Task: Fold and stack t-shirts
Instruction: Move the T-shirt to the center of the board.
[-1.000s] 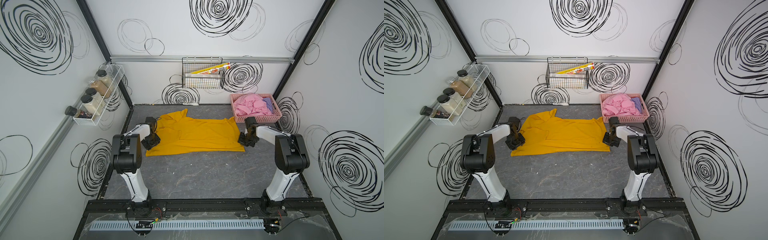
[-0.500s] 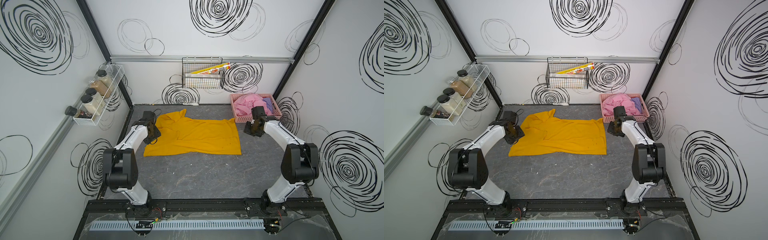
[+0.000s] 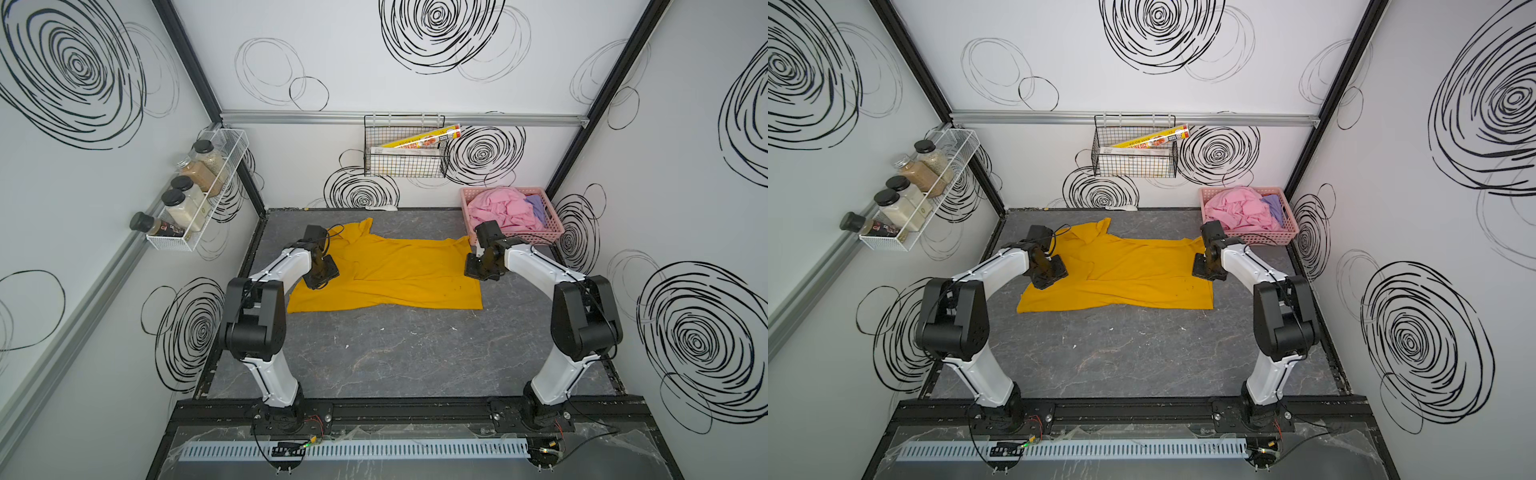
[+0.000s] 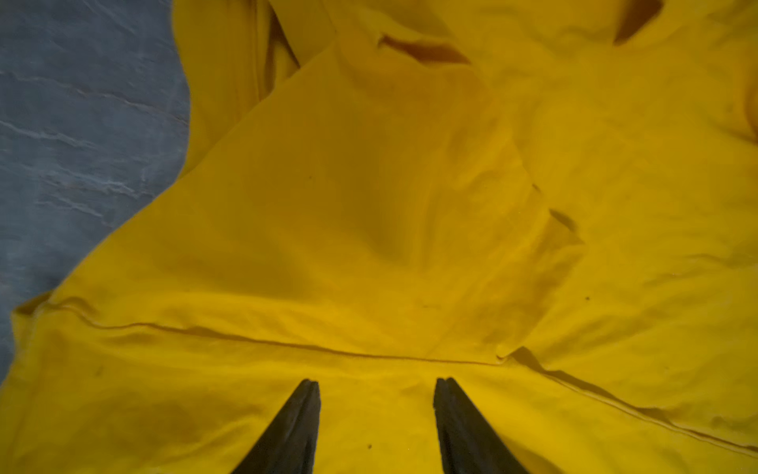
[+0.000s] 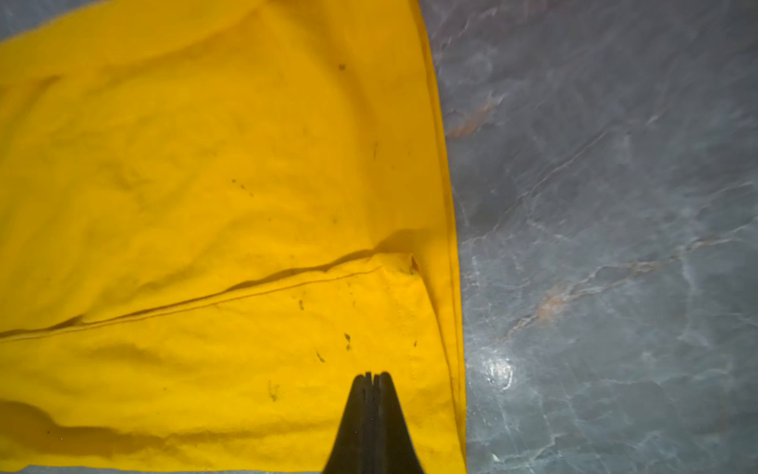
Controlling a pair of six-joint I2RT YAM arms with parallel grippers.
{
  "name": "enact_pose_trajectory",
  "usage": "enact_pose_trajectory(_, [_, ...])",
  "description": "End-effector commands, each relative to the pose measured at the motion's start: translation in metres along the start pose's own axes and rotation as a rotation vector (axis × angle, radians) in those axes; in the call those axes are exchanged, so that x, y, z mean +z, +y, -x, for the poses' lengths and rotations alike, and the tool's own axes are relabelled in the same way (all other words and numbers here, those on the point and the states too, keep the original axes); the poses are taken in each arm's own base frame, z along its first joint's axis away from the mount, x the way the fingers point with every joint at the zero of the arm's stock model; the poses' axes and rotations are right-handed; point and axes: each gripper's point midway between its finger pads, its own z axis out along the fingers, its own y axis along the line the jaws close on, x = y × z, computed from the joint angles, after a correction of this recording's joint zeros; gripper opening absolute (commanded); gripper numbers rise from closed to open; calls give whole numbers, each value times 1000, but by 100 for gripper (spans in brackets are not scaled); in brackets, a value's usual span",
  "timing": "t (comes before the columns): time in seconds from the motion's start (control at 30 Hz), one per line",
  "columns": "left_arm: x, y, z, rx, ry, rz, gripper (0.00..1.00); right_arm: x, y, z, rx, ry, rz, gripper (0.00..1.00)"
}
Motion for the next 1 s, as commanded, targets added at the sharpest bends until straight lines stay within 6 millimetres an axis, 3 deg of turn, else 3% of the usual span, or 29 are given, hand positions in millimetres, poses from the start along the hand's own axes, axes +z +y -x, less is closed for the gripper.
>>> enact_pose_trajectory(0.0, [7, 9, -4, 33, 14, 71, 52, 15, -4, -13, 2, 34, -2, 0])
enact_pose_trajectory(0.23, [32, 42, -36, 38, 99, 189, 51, 39, -17, -52, 33, 112, -1, 0])
enact_pose_trajectory(0.53, [31, 76, -93, 31, 211, 267, 51, 54, -35, -96, 116, 195, -27, 0])
enact_pose_trajectory(0.7, [15, 76, -133, 62, 262, 274, 51, 39, -46, -113, 144, 200, -54, 0])
enact_pose_trajectory(0.97, [-14, 75, -193, 54, 369, 225, 51, -5, -57, -135, 200, 188, -61, 0])
